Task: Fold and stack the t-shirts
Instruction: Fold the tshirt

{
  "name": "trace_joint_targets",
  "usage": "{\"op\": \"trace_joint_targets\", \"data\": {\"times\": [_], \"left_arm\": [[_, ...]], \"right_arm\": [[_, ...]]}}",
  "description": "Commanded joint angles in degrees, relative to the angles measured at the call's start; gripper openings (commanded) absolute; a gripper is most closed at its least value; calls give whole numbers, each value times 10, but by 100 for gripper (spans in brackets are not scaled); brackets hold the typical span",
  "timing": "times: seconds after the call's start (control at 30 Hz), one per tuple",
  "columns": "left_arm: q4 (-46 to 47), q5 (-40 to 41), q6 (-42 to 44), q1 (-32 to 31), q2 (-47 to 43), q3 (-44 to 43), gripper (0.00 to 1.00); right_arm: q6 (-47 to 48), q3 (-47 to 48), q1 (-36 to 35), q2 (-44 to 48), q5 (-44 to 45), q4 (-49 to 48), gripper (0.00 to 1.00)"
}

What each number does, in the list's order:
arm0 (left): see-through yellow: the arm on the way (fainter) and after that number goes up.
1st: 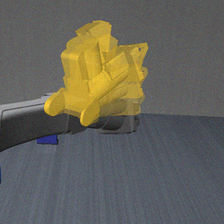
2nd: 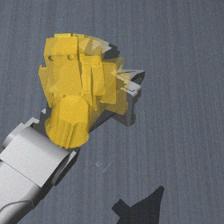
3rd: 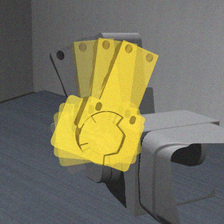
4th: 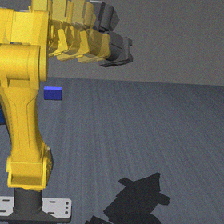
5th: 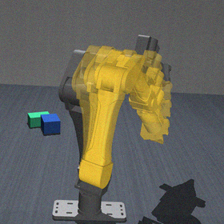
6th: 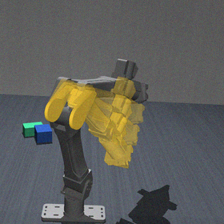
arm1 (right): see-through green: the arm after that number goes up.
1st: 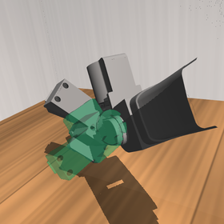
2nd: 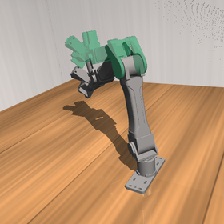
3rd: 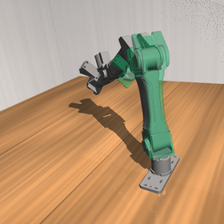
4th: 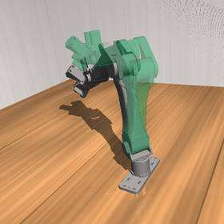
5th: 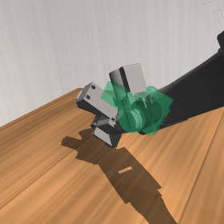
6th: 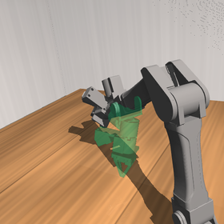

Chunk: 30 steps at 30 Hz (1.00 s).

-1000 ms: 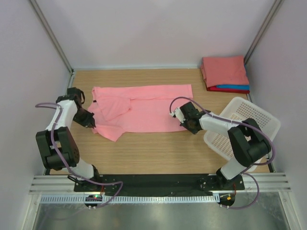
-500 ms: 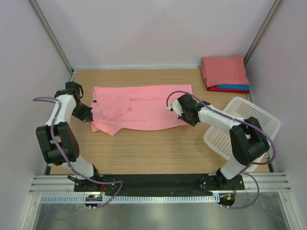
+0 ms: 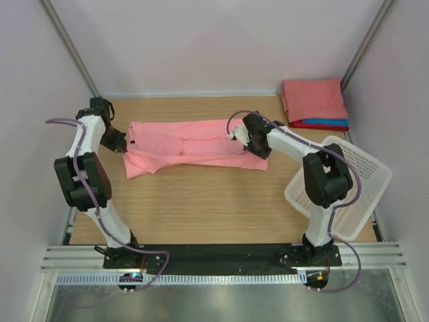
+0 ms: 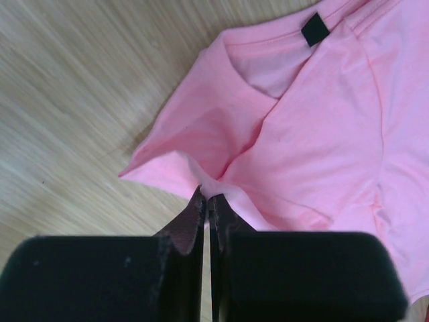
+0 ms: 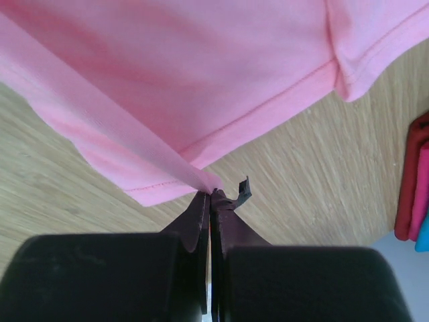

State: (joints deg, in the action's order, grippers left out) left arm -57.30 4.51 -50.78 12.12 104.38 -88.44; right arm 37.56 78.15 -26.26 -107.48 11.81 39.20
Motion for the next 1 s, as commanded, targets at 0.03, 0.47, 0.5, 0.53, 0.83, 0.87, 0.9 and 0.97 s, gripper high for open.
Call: {"op": "trace_joint_targets", "data": {"times": [0.03, 0.47, 0.5, 0.53, 0.83, 0.87, 0.9, 0.97], "left_arm": [[-18, 16, -11, 2, 39, -57, 0], [-29, -13, 6, -16, 135, -172, 0], [-33, -8, 8, -17, 140, -179, 0], [-35, -7, 15, -18, 146, -185, 0], [-59, 11, 28, -22, 203, -255, 0], [-61, 14, 31, -22, 208, -262, 0], [-64, 15, 31, -23, 212, -272, 0], [-60, 19, 30, -27, 213, -277, 0]], "right_arm": [[20, 64, 19, -18, 13, 28, 1], [38, 134, 49, -76, 29, 26, 1], [39, 140, 49, -81, 32, 26, 1], [41, 145, 50, -84, 33, 26, 1], [43, 178, 58, -125, 37, 19, 1], [40, 178, 62, -126, 36, 16, 1], [37, 179, 64, -128, 36, 9, 1], [30, 186, 66, -134, 39, 7, 1]]}}
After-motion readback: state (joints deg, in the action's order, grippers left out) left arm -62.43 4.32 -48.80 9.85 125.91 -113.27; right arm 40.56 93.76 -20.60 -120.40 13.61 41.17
